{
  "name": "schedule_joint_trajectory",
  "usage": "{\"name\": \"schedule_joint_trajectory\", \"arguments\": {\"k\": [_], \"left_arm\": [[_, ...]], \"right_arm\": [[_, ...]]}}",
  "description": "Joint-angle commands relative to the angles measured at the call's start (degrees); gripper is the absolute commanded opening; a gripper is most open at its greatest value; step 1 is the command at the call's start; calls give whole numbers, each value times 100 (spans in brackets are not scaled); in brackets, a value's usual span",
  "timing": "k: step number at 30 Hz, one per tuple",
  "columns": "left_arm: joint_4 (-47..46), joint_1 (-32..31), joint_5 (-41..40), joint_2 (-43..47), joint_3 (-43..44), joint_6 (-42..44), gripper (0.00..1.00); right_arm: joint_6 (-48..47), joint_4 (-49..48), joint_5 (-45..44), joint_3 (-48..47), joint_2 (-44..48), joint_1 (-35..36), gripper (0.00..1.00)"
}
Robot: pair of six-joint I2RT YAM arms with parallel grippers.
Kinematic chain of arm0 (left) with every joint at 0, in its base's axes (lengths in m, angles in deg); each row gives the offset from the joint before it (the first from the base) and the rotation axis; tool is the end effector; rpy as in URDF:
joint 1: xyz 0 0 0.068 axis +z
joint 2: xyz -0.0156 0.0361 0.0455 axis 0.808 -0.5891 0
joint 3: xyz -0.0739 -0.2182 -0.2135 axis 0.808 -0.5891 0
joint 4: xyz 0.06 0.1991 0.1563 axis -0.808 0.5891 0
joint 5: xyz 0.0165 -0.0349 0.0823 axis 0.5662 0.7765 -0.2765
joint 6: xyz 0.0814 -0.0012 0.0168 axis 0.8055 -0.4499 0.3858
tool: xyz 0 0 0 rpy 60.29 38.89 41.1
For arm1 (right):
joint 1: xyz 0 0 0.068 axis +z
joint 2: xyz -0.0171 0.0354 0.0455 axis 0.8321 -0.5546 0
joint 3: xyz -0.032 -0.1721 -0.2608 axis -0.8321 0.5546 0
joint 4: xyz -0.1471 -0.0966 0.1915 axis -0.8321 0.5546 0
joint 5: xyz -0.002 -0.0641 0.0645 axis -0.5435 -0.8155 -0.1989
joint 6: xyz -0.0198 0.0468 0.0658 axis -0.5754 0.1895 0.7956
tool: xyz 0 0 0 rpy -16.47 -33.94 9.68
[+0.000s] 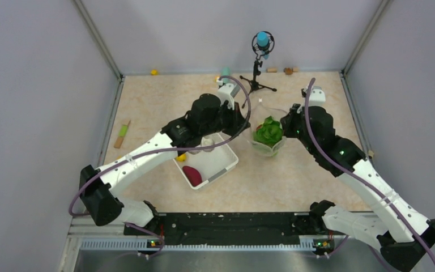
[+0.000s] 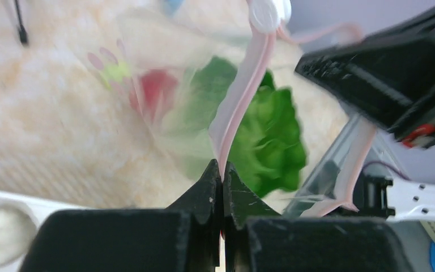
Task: Place the food in the zip-top bag and seal the zipper
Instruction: Adjust the zipper food storage bag at the center of the board.
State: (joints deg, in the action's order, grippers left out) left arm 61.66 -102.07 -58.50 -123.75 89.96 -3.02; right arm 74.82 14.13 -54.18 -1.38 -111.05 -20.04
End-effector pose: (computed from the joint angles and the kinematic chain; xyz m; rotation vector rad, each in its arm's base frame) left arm 0.2263 -0.2677 0.3822 0.4515 2.0336 -0.9902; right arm 0.1760 0.1007 0.3912 0.0512 1.9614 0.4142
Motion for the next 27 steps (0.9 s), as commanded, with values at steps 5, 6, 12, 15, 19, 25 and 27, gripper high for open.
{"name": "schedule_joint_trajectory", "arguments": {"k": [5,6,12,15,19,25,27], "left_arm": [[509,0,-615,-615,1809,735,0],[586,0,-602,-701,1964,768,0],[776,0,-498,-935,2545,957,0],[785,0,-429,-1006,2621,951,0],[771,0,-200,-1112,2562,902,3],[565,0,642,-1078,2085,839,52],[423,0,1057,-939,1838,811,70]], "right_arm": [[-415,524,-1553,-522,365,42,0],[-409,524,-1531,-534,428,37,0],[-383,524,-1400,-664,772,38,0],[-332,517,-1428,-710,877,37,0],[-267,447,-1433,-603,913,37,0],[-461,-744,-1031,190,1007,36,0],[-528,-1192,-927,455,1042,38,0]]}}
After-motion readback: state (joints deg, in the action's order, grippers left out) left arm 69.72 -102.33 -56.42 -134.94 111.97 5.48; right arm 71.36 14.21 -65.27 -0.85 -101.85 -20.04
